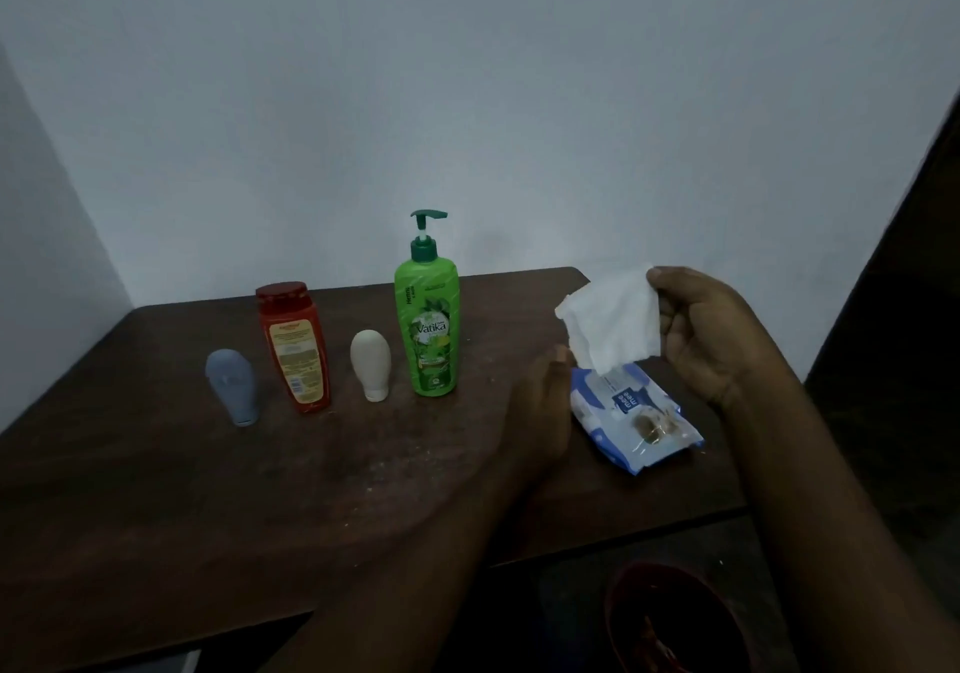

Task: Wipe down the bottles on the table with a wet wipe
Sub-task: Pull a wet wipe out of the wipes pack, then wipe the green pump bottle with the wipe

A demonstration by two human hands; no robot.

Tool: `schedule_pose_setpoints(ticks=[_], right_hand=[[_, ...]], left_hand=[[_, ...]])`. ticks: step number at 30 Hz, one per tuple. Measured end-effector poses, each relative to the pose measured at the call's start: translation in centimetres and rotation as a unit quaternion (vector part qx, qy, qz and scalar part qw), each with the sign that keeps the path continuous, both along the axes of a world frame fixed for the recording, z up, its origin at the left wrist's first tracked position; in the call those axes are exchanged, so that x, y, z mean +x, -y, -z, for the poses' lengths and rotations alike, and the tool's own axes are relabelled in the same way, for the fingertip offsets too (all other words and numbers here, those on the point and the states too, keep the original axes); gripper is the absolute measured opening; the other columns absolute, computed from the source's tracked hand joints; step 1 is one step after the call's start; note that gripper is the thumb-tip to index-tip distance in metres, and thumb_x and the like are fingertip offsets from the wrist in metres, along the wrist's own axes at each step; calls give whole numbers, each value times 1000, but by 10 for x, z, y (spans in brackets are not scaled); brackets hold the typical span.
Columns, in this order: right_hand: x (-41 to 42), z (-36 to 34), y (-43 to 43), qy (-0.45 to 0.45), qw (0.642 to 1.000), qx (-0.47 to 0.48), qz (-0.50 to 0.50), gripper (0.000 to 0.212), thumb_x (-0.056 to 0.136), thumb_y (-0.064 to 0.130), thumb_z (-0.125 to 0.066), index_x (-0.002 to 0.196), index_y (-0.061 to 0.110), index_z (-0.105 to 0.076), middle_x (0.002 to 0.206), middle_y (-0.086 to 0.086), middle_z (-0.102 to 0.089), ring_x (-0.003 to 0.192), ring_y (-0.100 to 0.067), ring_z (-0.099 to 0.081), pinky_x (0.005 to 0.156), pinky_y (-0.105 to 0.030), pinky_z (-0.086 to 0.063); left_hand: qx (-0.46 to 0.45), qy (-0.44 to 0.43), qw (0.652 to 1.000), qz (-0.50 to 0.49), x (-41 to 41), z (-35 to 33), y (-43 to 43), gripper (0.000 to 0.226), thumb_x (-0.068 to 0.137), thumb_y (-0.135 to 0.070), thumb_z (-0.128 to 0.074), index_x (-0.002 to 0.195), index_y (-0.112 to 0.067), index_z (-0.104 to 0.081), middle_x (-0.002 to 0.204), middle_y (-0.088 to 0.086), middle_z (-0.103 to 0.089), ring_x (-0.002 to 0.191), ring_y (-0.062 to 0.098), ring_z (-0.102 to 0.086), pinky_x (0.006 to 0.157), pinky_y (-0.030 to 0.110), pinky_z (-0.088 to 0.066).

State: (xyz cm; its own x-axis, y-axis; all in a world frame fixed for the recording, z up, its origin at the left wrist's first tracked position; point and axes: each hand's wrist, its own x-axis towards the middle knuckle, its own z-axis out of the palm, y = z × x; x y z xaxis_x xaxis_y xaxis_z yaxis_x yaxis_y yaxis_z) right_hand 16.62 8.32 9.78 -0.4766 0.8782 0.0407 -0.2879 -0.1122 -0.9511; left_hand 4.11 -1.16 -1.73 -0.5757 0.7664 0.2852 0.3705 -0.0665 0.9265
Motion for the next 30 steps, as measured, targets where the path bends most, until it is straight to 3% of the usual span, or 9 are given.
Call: schedule_pose_setpoints(ticks=[1, 3, 5, 7, 11, 21, 23, 26, 30], right_hand=[[-3, 2, 8, -18, 999, -24, -20, 17, 103, 11, -53, 104, 4, -69, 100, -13, -79, 88, -21, -78, 72, -33, -64], [-9, 7, 21, -44, 995, -68, -53, 22, 104, 13, -51, 111, 1, -69, 107, -17, -78, 95, -25, -77, 83, -38, -64], [-20, 11, 31, -53, 991, -98, -77, 29, 104, 16, -51, 121, -3, -66, 115, -19, -76, 103, -29, -76, 93, -42, -60], [-30, 15, 43, -58, 988, -112, -88, 29, 105, 16, -50, 118, -4, -67, 112, -19, -77, 98, -28, -77, 85, -39, -64], [-44, 26, 62, -71, 986, -112, -101, 31, 104, 14, -50, 125, -5, -63, 118, -22, -74, 109, -32, -73, 87, -41, -63], [-49, 15, 91, -45, 980, -1, -193, 35, 93, -6, -61, 128, -3, -62, 123, -22, -72, 111, -35, -72, 88, -43, -62], [-42, 0, 98, -54, 977, 85, -187, 33, 91, -8, -61, 122, -1, -67, 115, -20, -75, 103, -34, -74, 84, -38, -63], [-31, -20, 105, -22, 958, 260, -121, 20, 93, -9, -62, 100, 3, -75, 80, 0, -78, 61, -22, -62, 62, -30, -50], [-36, -29, 103, -36, 957, 248, -146, 26, 97, -12, -52, 84, -1, -72, 84, 0, -78, 57, -19, -54, 51, -23, -45]], left_hand=[[43, 160, 986, 13, 5, -8, 4, 47, 109, -54, -31, 112, -25, -68, 114, -2, -70, 99, -3, -67, 97, 18, -49], [85, 405, 909, 45, 5, -23, 5, 76, 97, -77, -24, 118, -20, -71, 115, 5, -76, 99, 14, -72, 97, 33, -54], [117, 483, 865, 72, -1, -42, 15, 92, 93, -81, -23, 134, -12, -67, 130, 16, -72, 111, 30, -71, 102, 47, -51], [164, 505, 841, 100, -10, -53, 28, 73, 101, -64, -39, 138, -6, -63, 138, 21, -66, 127, 35, -64, 112, 51, -46], [164, 380, 910, 35, -35, -55, 50, 27, 98, -16, -69, 120, -1, -72, 118, 18, -76, 115, 35, -71, 102, 48, -56], [86, 247, 964, 50, -75, -93, 125, 28, 95, 1, -68, 123, 0, -70, 117, 14, -78, 111, 32, -74, 96, 50, -60], [115, 166, 977, 64, -78, -112, 142, 30, 93, 5, -69, 122, -2, -71, 116, 12, -78, 110, 29, -75, 92, 42, -62], [148, 21, 987, 61, -83, -131, 164, 26, 92, 9, -69, 111, -7, -76, 98, 0, -82, 93, 15, -78, 82, 28, -61], [159, -82, 982, 63, -89, -142, 172, 34, 89, 11, -71, 97, -20, -82, 106, 5, -81, 106, 24, -76, 96, 43, -59]])
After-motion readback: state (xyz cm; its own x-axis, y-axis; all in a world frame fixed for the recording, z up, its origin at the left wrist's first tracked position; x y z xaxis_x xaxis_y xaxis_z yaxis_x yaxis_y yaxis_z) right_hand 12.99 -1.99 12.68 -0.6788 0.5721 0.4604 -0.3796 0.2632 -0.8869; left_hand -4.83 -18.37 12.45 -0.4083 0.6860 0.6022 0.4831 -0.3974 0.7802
